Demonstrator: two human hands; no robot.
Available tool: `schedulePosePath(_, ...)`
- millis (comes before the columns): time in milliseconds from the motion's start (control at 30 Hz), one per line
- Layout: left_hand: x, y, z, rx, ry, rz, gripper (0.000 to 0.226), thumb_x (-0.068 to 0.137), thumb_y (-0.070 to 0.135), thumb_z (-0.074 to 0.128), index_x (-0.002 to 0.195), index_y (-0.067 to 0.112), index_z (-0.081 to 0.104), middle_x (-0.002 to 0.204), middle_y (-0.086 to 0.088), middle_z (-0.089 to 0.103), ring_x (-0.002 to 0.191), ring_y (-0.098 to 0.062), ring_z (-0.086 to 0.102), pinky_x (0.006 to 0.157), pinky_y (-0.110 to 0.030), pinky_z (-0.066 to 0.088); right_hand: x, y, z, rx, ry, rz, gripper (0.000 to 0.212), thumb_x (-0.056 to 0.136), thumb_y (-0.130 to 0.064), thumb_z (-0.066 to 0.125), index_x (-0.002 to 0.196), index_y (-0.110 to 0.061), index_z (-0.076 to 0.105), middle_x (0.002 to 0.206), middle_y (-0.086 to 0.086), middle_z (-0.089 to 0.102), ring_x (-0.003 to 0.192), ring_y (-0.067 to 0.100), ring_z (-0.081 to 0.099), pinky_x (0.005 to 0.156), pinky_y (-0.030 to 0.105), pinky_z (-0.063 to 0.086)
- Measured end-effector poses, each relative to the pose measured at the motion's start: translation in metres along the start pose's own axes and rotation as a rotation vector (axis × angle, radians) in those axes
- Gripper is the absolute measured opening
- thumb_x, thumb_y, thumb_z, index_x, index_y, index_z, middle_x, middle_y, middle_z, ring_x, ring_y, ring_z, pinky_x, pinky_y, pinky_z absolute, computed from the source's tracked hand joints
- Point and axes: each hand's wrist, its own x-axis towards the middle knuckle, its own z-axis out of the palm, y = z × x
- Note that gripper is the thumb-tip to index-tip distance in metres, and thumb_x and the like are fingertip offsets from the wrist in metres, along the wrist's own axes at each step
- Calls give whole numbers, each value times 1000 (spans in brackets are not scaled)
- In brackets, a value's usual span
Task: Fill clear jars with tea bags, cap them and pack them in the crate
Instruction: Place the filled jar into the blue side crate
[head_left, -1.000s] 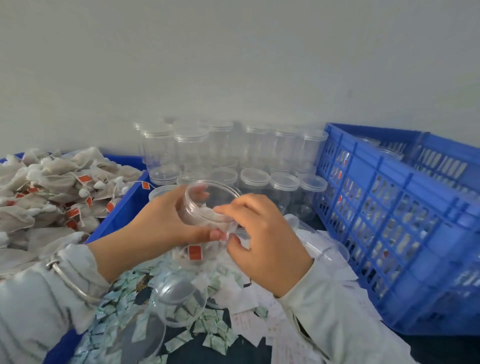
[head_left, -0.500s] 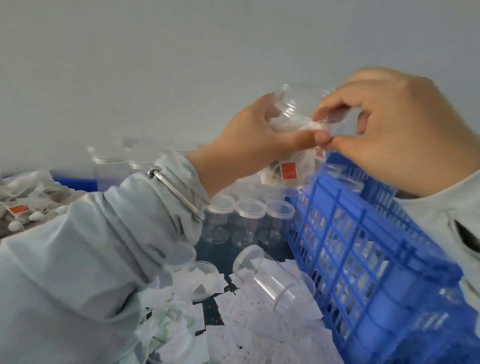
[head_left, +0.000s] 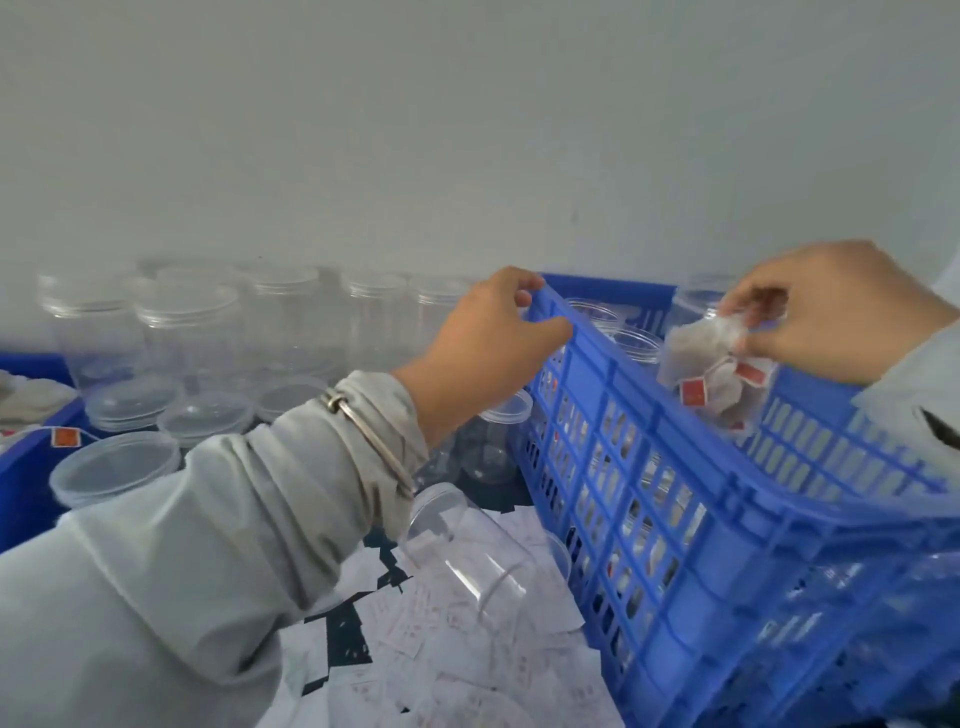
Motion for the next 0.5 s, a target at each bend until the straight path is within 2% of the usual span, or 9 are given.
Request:
schedulePosePath(100, -11, -16, -11, 70, -50, -21, 40, 83, 26, 65, 121, 26, 53, 116, 9, 54, 106, -7, 53, 78, -19, 38, -6, 0, 32, -16, -187, 46, 23, 69, -10, 78, 89, -20, 74, 69, -11, 60, 73, 13, 56, 70, 24, 40)
schedulePosePath(167, -20, -26, -25, 147, -74, -22, 37, 83, 27, 66, 117, 28, 54, 113, 11, 55, 104, -5, 53, 78, -20, 39, -6, -2, 45, -60, -287, 50, 20, 73, -17, 77, 91, -25, 72, 83, -11, 67, 82, 12, 59, 76, 27, 46)
schedulePosePath(267, -39, -44, -51, 231, -109, -55, 26, 82, 27, 66, 104, 35, 55, 104, 17, 57, 99, -2, 56, 80, -23, 42, -5, -9, 51, -233, -335, 12, 15, 79, -30, 72, 93, -32, 67, 96, -11, 63, 92, 15, 59, 71, 30, 46)
schedulePosePath(333, -55, -58, -69, 295, -160, -86, 25, 81, 28, 68, 96, 42, 53, 97, 26, 53, 91, 8, 54, 83, -24, 42, -6, -13, 54, -402, -336, -54, 13, 83, -34, 65, 97, -33, 63, 104, -8, 63, 98, 19, 60, 69, 29, 45)
schedulePosePath(400, -72, -75, -88, 365, -197, -120, 26, 79, 29, 70, 93, 44, 53, 96, 31, 51, 89, 16, 48, 86, -24, 40, -7, -16, 55, -459, -338, -89, 13, 86, -32, 59, 99, -33, 61, 107, -6, 61, 100, 19, 59, 70, 29, 44)
schedulePosePath(433, -79, -84, -99, 388, -201, -143, 27, 79, 28, 71, 91, 45, 54, 97, 31, 52, 90, 18, 47, 87, -24, 40, -8, -18, 54, -455, -339, -102, 7, 87, -31, 57, 93, -33, 59, 104, -6, 59, 98, 19, 58, 70, 29, 43)
schedulePosePath(467, -86, -92, -109, 397, -197, -172, 27, 78, 29, 72, 88, 46, 54, 98, 30, 54, 92, 18, 48, 88, -24, 40, -8, -19, 53, -434, -343, -110, 10, 87, -28, 55, 81, -35, 53, 96, -7, 56, 92, 18, 55, 69, 29, 41)
schedulePosePath(500, -93, -100, -120, 395, -189, -208, 27, 77, 29, 73, 88, 47, 55, 98, 29, 56, 94, 16, 51, 87, -24, 42, -8, -21, 52, -418, -350, -114, 23, 88, -26, 53, 70, -35, 42, 89, -7, 49, 86, 17, 51, 67, 29, 38)
